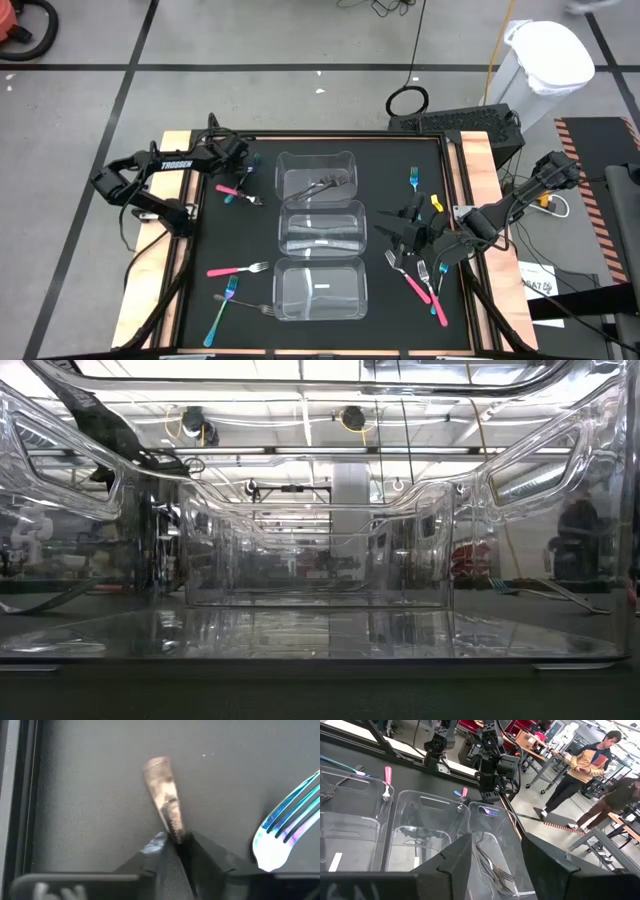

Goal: Sort silverware by color (type)
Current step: Put the top black fork into the top transparent bin

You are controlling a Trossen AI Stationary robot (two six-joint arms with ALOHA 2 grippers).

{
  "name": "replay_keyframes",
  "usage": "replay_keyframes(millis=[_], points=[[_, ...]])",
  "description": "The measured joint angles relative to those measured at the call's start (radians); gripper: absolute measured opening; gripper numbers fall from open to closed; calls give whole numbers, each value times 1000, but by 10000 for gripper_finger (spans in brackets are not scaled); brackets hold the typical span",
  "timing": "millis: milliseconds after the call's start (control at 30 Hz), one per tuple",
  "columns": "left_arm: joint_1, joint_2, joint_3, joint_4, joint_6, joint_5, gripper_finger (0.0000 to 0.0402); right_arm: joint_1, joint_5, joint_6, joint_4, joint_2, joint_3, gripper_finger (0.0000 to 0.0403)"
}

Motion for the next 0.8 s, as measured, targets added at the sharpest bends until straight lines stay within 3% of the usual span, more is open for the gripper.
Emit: replay_keyframes(millis=[167, 800], points=[[0, 0, 0, -1, 0, -3, 14, 0, 0, 0, 0, 0, 0, 167], [-17, -42, -3, -38, 64, 24, 13, 0, 0, 0, 0, 0, 0, 167]])
